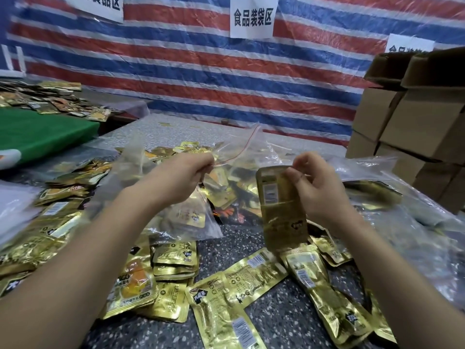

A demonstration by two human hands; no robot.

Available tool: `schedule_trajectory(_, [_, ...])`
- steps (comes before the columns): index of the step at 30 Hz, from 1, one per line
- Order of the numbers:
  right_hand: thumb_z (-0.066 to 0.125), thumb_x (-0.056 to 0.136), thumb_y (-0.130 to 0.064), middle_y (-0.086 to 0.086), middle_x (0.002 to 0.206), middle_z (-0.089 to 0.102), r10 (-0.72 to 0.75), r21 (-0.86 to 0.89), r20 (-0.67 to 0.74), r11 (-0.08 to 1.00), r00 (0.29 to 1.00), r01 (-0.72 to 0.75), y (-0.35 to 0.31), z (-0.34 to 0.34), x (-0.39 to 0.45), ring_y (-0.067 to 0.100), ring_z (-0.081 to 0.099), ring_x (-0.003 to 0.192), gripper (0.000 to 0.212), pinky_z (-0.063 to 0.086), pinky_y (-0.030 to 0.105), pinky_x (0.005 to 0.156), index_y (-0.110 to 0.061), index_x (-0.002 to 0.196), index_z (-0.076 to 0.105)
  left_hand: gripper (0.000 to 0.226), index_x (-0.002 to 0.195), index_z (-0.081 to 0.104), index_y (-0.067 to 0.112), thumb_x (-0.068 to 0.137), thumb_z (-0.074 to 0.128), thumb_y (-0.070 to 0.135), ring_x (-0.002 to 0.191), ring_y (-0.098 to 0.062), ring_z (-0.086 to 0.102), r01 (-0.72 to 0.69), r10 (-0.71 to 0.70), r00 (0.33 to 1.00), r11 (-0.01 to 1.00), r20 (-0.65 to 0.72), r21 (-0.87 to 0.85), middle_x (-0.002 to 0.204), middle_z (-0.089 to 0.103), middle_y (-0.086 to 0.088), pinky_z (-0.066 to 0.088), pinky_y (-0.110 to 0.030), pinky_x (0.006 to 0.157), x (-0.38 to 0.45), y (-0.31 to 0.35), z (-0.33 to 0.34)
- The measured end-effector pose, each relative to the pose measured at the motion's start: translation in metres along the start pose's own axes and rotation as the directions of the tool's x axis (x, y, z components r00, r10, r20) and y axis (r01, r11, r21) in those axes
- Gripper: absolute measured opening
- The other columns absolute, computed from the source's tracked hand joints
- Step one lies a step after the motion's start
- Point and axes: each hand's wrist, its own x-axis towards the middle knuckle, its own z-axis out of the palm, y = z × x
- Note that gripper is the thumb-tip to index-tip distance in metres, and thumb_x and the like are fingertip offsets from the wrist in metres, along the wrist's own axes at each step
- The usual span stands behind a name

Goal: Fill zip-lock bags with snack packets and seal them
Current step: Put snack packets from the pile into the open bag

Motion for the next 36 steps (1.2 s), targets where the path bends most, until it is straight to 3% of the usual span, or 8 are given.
schedule_trajectory(3, [0.06,0.097,-0.016,-0.02,0.085,0.063,-0.123,0.002,-0.044,0.992,0.991,0.123,0.002,0.014,-0.012,-0.001,0.062,0.079,0.026,0.053,0.016,0.064,-0.037,0.087,0.049,0.014,0.087,0.05,0.022,0.1,0.045,0.017,0.075,-0.023,0.056,-0.038,0.039,0.999,0.998,-0.035,0.041,0.079,0.06,0.003,0.048,-0.041,0.067,0.001,-0.002,0.0])
schedule_trajectory(17, [0.07,0.088,-0.008,-0.004,0.098,0.076,0.123,0.317,0.257,0.926,0.959,-0.204,0.006,0.026,-0.022,0.014,0.073,0.092,0.023,0.061,0.034,0.078,-0.027,0.1,0.07,0.012,0.097,0.056,0.021,0.102,0.045,0.022,0.078,-0.019,0.056,-0.068,0.074,0.996,0.99,-0.046,0.126,0.084,0.061,0.005,0.049,-0.036,0.069,-0.001,0.006,-0.001])
schedule_trajectory(22, [0.07,0.086,-0.017,0.008,0.112,0.072,-0.034,0.84,-0.005,0.542,0.999,0.023,-0.037,-0.016,0.039,0.028,0.068,0.11,0.024,0.056,0.042,0.09,-0.018,0.11,0.069,0.014,0.095,0.059,0.02,0.1,0.047,0.023,0.078,-0.019,0.059,-0.139,0.145,0.989,0.982,-0.04,0.129,0.084,0.064,0.005,0.051,-0.037,0.068,-0.001,0.011,0.001])
schedule_trajectory(26, [0.054,0.097,-0.002,0.016,0.118,0.065,-0.102,0.892,-0.015,0.449,0.995,0.06,-0.062,-0.013,0.091,0.033,0.066,0.111,0.026,0.053,0.05,0.092,-0.003,0.123,0.053,0.016,0.104,0.061,0.023,0.1,0.046,0.026,0.081,-0.019,0.062,-0.153,0.162,0.985,0.979,-0.062,0.132,0.092,0.069,0.006,0.05,-0.034,0.066,-0.001,0.014,0.001])
schedule_trajectory(29, [0.063,0.089,-0.008,0.009,0.111,0.069,-0.191,0.725,0.184,0.689,0.964,-0.001,-0.067,-0.003,0.101,0.028,0.068,0.108,0.028,0.056,0.045,0.09,-0.008,0.116,0.059,0.019,0.111,0.061,0.022,0.101,0.046,0.028,0.085,-0.02,0.062,-0.174,0.184,0.98,0.976,-0.072,0.132,0.099,0.069,0.004,0.043,-0.03,0.064,0.002,0.012,0.001])
schedule_trajectory(31, [0.071,0.085,-0.011,0.001,0.104,0.072,-0.184,0.276,0.407,0.959,0.895,0.071,-0.066,-0.002,0.102,0.02,0.069,0.102,0.025,0.059,0.037,0.088,-0.014,0.109,0.065,0.017,0.109,0.061,0.02,0.101,0.047,0.026,0.08,-0.019,0.056,-0.175,0.187,0.978,0.976,-0.095,0.129,0.097,0.068,0.002,0.038,-0.03,0.061,0.002,0.01,0.0])
schedule_trajectory(33, [0.071,0.086,-0.008,0.002,0.1,0.071,-0.111,-0.15,0.517,0.965,0.849,0.217,-0.066,0.002,0.102,0.02,0.068,0.095,0.019,0.058,0.042,0.087,-0.015,0.104,0.068,0.013,0.103,0.061,0.02,0.101,0.049,0.024,0.075,-0.017,0.049,-0.168,0.181,0.977,0.979,-0.113,0.117,0.091,0.065,0.002,0.035,-0.03,0.057,0.003,0.008,-0.001])
schedule_trajectory(36, [0.068,0.089,-0.009,0.0,0.098,0.069,-0.064,-0.3,0.528,0.919,0.847,0.256,-0.069,0.005,0.1,0.02,0.065,0.092,0.013,0.053,0.048,0.09,-0.017,0.1,0.068,0.011,0.097,0.061,0.019,0.1,0.052,0.024,0.075,-0.023,0.056,-0.161,0.166,0.977,0.986,-0.132,0.045,0.079,0.058,0.007,0.044,-0.037,0.062,0.004,0.006,-0.004])
